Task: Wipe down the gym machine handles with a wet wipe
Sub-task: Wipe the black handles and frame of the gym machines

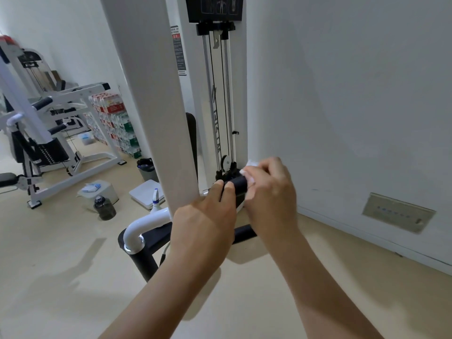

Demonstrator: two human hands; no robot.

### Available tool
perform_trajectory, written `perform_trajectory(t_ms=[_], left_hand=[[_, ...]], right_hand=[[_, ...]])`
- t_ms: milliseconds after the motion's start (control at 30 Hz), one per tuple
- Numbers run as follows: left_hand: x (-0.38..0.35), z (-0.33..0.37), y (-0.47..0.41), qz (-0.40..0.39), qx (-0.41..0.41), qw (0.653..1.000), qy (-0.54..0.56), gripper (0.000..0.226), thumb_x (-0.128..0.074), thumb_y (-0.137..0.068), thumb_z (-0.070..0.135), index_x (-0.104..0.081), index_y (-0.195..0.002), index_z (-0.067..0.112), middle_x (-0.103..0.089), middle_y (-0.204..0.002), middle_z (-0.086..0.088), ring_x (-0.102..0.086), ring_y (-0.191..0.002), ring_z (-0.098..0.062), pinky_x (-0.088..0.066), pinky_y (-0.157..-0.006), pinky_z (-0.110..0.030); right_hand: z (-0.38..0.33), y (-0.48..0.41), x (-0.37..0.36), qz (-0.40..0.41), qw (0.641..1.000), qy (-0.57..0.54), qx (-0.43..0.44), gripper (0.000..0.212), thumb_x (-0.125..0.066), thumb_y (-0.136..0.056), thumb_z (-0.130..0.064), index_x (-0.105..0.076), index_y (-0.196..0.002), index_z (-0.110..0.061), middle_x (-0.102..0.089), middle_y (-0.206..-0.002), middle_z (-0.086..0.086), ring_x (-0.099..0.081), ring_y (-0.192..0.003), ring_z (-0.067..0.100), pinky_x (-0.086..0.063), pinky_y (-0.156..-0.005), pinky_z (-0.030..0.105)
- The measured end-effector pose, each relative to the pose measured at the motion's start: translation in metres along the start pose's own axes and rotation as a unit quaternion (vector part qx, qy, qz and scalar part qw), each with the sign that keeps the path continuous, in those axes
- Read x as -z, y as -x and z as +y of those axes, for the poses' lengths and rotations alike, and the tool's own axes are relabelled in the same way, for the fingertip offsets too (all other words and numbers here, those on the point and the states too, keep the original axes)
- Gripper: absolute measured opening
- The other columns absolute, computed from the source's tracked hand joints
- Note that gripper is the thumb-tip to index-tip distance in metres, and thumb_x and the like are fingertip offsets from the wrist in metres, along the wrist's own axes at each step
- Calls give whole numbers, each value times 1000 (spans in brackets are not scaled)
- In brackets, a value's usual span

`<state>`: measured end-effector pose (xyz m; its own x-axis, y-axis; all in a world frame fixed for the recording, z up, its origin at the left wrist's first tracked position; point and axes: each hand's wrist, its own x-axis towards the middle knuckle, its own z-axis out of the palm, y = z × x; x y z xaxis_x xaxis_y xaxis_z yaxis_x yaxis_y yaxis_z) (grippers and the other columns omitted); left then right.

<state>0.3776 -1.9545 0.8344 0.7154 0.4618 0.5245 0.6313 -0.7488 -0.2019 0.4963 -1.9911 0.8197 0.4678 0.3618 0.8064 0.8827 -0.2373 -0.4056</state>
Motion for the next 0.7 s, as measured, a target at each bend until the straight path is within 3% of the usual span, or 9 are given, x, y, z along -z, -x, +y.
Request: perform_trajectory(t_ms=[133,300,367,567,700], left_hand=[[-1,-4,1,-1,3,1000,7,60,-85,-47,11,-70,-105,6,-73,-100,-6,-52,-33,-20,-29,-39,-18],[-8,-7,-2,26,6,999,40,56,-83,-51,10,-70,-105,8,-73,-102,-4,-57,-39,-18,-35,-37,-19],[-10,-8,-3,39,14,997,59,51,-79,-55,6,-71,-105,8,-73,-103,-5,-59,-41,-20,-38,-38,-21],[-11,-11,-4,38,17,996,82,53,-76,-56,3,-69,-108,7,-72,-107,-5,-61,-44,-24,-38,-39,-23],[-2,-9,6,20,6,998,55,53,-74,-59,4,-67,-112,5,-70,-111,-10,-55,-40,-27,-31,-36,-22]], right_hand=[[25,-8,7,80,994,-22,-63,17,-57,-87,-7,-73,-93,-5,-58,-85,10,-55,-65,26,-48,-61,26],[17,11,1,116,978,-117,-130,20,-59,-84,3,-73,-94,-7,-58,-89,3,-49,-70,6,-36,-70,2],[9,18,-2,115,971,-141,-158,21,-61,-82,5,-72,-93,-8,-59,-91,0,-50,-71,4,-37,-71,-1],[-8,26,-6,96,958,-186,-196,22,-66,-79,4,-73,-87,-15,-57,-85,-12,-54,-73,-3,-41,-69,1],[-11,24,-1,100,904,-280,-307,30,-64,-81,1,-70,-80,-29,-64,-88,-11,-64,-81,8,-50,-72,15]])
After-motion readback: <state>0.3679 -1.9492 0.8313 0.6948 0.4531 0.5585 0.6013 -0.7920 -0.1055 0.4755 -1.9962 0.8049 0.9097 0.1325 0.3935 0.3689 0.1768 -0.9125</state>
